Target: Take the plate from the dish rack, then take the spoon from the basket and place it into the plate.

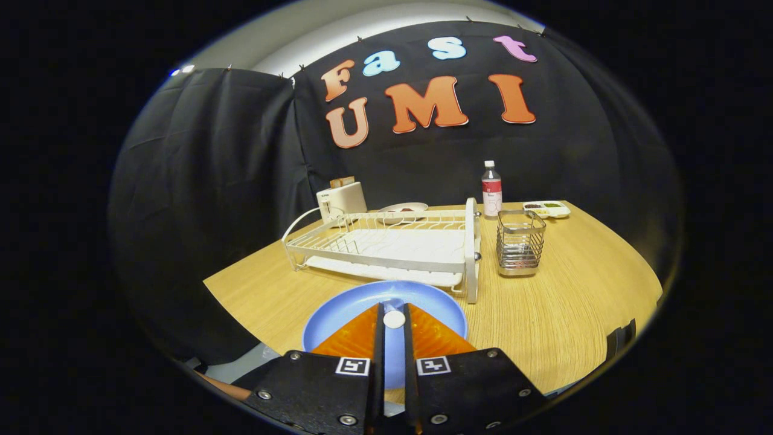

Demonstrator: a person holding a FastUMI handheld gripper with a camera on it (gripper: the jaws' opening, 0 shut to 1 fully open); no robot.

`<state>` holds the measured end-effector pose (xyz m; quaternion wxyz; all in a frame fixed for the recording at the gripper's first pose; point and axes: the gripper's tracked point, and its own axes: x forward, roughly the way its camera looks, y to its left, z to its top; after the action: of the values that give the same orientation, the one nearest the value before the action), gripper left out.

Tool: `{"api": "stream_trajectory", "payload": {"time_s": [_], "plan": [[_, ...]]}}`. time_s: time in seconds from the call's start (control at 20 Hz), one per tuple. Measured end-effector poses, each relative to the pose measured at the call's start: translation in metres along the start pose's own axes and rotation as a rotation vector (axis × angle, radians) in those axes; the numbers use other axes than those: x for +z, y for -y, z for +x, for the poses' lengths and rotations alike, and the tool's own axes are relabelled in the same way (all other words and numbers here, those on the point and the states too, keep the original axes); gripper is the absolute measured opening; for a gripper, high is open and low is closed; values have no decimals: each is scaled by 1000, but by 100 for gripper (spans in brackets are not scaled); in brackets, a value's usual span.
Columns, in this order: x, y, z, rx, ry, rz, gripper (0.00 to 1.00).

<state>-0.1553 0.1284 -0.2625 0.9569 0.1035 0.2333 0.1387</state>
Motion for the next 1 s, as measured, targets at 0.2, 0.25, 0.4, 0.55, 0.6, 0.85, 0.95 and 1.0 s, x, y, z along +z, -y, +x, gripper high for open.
{"api": "stream_trajectory", "payload": {"time_s": [0.2,0.25,0.4,0.55,0.6,0.85,0.95,1.0], "plan": [[-3,-6,-4,18,-4,0,17],[1,-7,-5,24,4,3,18],[22,-6,-10,17,49,8,20],[59,-2,-18,-12,139,0,36],[71,1,-22,-33,168,-12,38],[123,1,-44,-95,307,-58,57],[140,0,-54,-117,355,-82,65],[147,0,-58,-128,379,-96,68]]}}
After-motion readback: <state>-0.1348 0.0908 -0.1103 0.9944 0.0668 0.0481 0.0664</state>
